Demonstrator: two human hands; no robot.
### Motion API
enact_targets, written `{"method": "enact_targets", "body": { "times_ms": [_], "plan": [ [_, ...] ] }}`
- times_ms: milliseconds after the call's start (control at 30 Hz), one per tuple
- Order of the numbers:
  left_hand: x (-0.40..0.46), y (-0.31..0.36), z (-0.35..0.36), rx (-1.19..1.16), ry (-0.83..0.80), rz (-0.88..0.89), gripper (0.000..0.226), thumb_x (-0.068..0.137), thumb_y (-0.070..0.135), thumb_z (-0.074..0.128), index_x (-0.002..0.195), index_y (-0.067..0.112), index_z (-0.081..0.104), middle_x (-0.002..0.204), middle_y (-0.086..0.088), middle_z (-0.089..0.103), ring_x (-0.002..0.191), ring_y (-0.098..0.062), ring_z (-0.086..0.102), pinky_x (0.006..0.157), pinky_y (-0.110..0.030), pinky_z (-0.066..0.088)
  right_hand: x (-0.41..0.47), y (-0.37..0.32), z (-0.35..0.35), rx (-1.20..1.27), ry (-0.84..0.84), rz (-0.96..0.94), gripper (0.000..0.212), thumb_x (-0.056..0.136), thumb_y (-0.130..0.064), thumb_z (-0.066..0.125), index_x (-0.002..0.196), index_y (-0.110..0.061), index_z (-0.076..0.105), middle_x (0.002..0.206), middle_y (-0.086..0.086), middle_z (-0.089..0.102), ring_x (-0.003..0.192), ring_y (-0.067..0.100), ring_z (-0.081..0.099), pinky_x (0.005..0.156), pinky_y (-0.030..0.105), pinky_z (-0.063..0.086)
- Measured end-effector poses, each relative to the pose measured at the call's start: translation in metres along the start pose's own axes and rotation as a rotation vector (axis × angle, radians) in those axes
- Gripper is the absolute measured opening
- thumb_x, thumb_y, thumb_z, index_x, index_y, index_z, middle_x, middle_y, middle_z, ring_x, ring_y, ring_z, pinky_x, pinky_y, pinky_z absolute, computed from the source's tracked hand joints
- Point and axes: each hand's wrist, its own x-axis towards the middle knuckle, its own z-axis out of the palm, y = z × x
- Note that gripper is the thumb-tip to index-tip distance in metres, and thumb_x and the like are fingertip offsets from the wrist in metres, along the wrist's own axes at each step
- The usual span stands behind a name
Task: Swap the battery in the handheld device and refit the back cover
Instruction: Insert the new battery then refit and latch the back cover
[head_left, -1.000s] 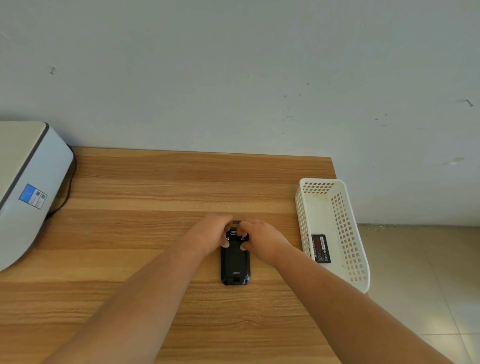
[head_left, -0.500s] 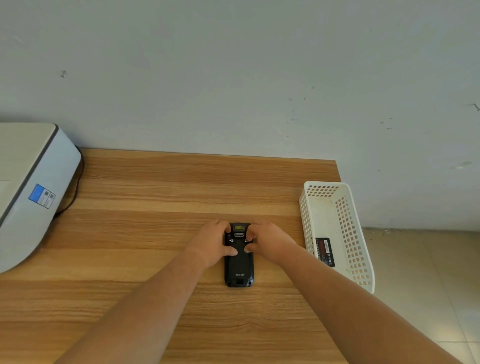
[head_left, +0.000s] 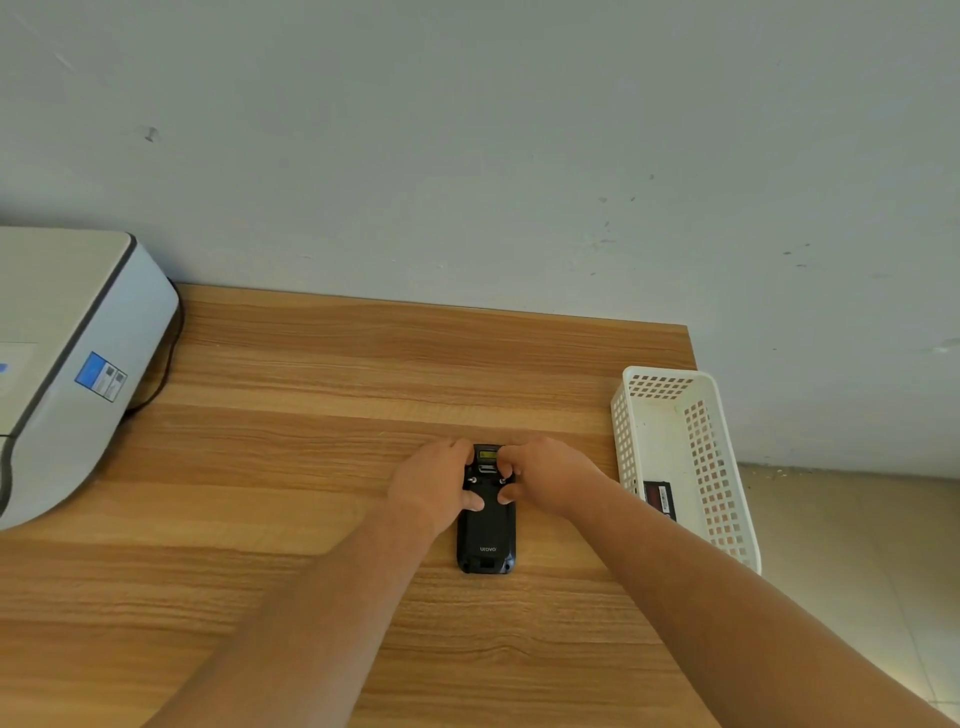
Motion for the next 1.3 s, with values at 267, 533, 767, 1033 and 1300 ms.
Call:
{"method": "enact_targets", "body": {
  "times_ms": [267,533,767,1033,1300],
  "plan": [
    [-0.002,-0.001,0.002,-0.024,0.022,-0.016,0.051,0.077,0.039,0.078,0.120,0.026,0.052,0.122,0.006,0.058,0.113,-0.016,0.053,0.092,-0.036,0.046,-0.020,-0.002,0.019,0.186,0.029,0.108,0.027,0.093,-0.036,0.058,0.100,-0.011,0.068,0.112,-0.001,0.059,0.095,0.017,0.058,0.084,0.033,0.050],
    [-0.003,0.000,0.001,-0.026,0.013,-0.011,0.053,0.079,0.038,0.077,0.123,0.023,0.052,0.123,0.004,0.057,0.114,-0.017,0.052,0.090,-0.034,0.045,-0.015,-0.007,0.015,0.305,0.126,0.044,0.036,0.082,-0.016,0.071,0.113,-0.021,0.055,0.111,-0.002,0.058,0.100,0.016,0.053,0.086,0.032,0.048],
    [-0.003,-0.001,0.004,-0.046,0.019,-0.028,0.055,0.077,0.039,0.078,0.124,0.024,0.052,0.122,0.005,0.058,0.113,-0.017,0.052,0.091,-0.033,0.046,-0.007,-0.010,0.010,0.211,0.054,0.062,0.037,0.083,-0.018,0.071,0.116,-0.018,0.054,0.114,0.004,0.060,0.101,0.022,0.057,0.086,0.039,0.051],
    [-0.004,0.000,0.006,-0.041,0.020,-0.069,0.054,0.078,0.038,0.077,0.124,0.024,0.052,0.120,0.004,0.059,0.113,-0.018,0.053,0.091,-0.035,0.047,-0.004,-0.015,0.010,0.208,0.048,0.130,0.040,0.083,-0.017,0.072,0.119,-0.015,0.054,0.118,0.007,0.059,0.106,0.025,0.056,0.089,0.041,0.051],
    [-0.001,0.002,0.007,-0.033,0.020,-0.105,0.054,0.077,0.037,0.078,0.122,0.023,0.052,0.118,0.002,0.060,0.111,-0.019,0.054,0.090,-0.038,0.047,-0.004,-0.020,0.010,0.272,0.064,0.221,0.037,0.083,-0.013,0.071,0.116,-0.014,0.055,0.118,0.008,0.059,0.105,0.024,0.058,0.088,0.038,0.052]
  ]
}}
